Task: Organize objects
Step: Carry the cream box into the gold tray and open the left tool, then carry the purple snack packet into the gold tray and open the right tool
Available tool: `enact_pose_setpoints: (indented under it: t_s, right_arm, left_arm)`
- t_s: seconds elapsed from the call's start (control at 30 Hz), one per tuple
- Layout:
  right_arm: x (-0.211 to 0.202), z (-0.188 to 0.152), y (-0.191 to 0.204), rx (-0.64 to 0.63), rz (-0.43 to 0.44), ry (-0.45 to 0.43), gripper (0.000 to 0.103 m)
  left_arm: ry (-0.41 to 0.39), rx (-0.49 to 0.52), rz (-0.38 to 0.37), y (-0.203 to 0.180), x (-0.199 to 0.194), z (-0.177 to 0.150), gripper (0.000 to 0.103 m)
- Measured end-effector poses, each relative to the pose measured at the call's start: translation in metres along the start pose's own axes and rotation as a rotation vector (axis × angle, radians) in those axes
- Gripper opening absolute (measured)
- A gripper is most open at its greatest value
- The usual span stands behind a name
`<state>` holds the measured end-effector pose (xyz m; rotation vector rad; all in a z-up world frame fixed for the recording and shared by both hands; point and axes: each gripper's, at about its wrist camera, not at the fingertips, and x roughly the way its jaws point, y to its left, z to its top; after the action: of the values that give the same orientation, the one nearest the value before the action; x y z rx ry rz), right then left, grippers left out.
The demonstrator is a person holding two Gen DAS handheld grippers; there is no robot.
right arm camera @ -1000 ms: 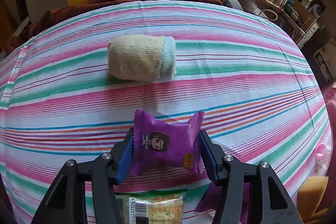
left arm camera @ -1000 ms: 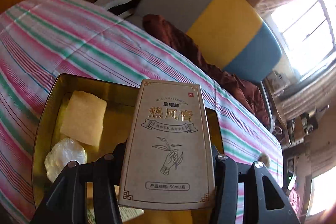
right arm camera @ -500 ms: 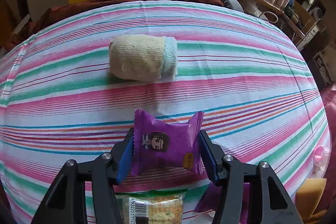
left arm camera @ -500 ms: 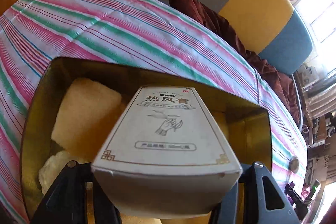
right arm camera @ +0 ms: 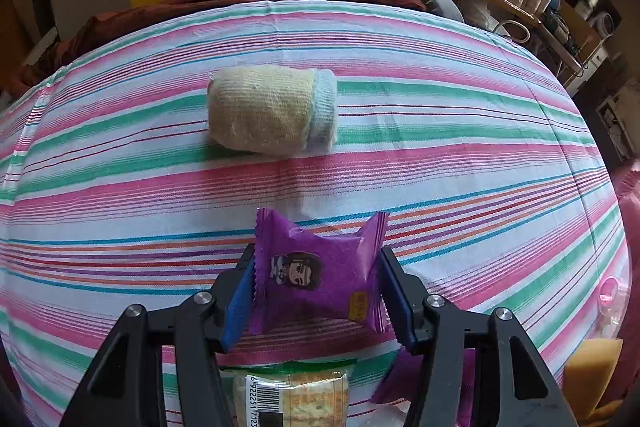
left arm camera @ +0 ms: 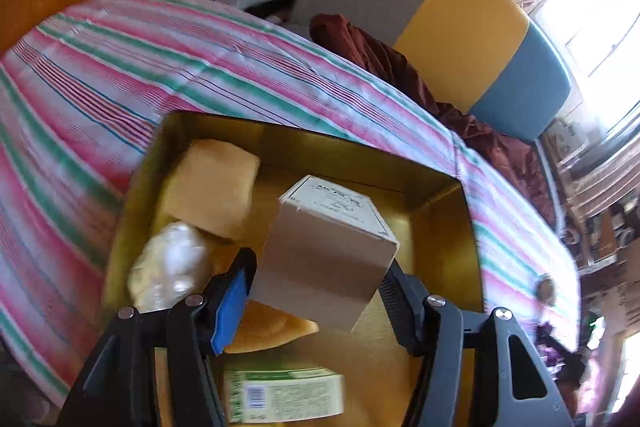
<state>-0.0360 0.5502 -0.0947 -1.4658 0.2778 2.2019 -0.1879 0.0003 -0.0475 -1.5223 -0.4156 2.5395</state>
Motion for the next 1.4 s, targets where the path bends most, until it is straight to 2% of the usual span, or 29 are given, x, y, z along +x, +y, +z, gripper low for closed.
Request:
enact_pose_setpoints:
  t_s: [0.07,0.13,0.2,0.23,0.33,0.43,0.47,0.5,0.63,0.7,0.8,0.9,1.07,1.23,1.4]
  right_arm:
    - [0.000,0.000,0.000,-0.005,-0.003,0.000,0.058]
    - [0.000,0.001,0.000,-0.010,-0.005,-0.001,0.057]
    - [0.000,0.001,-0.001,-0.006,-0.002,0.001,0.057]
    - [-0.001,0.000,-0.001,-0.004,0.000,0.002,0.057]
    - [0.000,0.000,-0.002,-0.003,0.002,0.003,0.057]
    - [0.001,0.001,-0.002,-0.003,0.004,0.005,0.057]
    - [0.001,0.001,-0.002,-0.004,0.004,0.005,0.057]
    - [0.001,0.001,-0.002,-0.004,0.004,0.006,0.057]
    - [0.001,0.001,-0.001,-0.001,0.007,0.008,0.057]
    - [0.001,0.001,-0.001,0.001,0.007,0.009,0.058]
    - [0.001,0.001,-0.001,0.000,0.007,0.009,0.057]
    - [0.001,0.002,-0.001,0.000,0.008,0.009,0.056]
    - [-0.001,0.003,0.000,-0.007,0.016,0.004,0.049]
    - [-0.005,0.003,-0.005,0.027,0.069,-0.001,0.046]
    - [-0.027,0.001,0.005,0.019,0.147,-0.062,0.046]
  left_arm:
    - [-0.002,0.047,0.065,-0.004,0.003,0.002,0.058]
    - [-0.031,0.066,0.064,-0.007,0.004,0.012,0.054]
    - [-0.084,0.117,0.105,-0.013,0.008,0.020,0.051]
    - [-0.085,0.124,0.126,-0.016,0.014,0.022,0.051]
    - [-0.053,0.121,0.099,-0.020,0.025,0.019,0.053]
    - [0.008,0.084,-0.006,-0.017,0.025,0.010,0.055]
    - [0.017,0.073,-0.024,-0.016,0.024,0.007,0.060]
    - [0.015,0.071,-0.037,-0.017,0.020,0.003,0.065]
    - [-0.022,0.067,-0.085,-0.016,-0.003,-0.012,0.071]
    - [-0.043,0.058,-0.087,-0.014,-0.016,-0.020,0.072]
    - [-0.074,0.060,-0.052,-0.010,-0.029,-0.030,0.072]
    - [-0.102,0.093,-0.015,-0.010,-0.043,-0.046,0.071]
    - [-0.137,0.159,-0.010,-0.019,-0.062,-0.079,0.071]
    - [-0.139,0.223,-0.024,-0.031,-0.068,-0.108,0.071]
    - [-0.141,0.260,-0.031,-0.035,-0.073,-0.120,0.071]
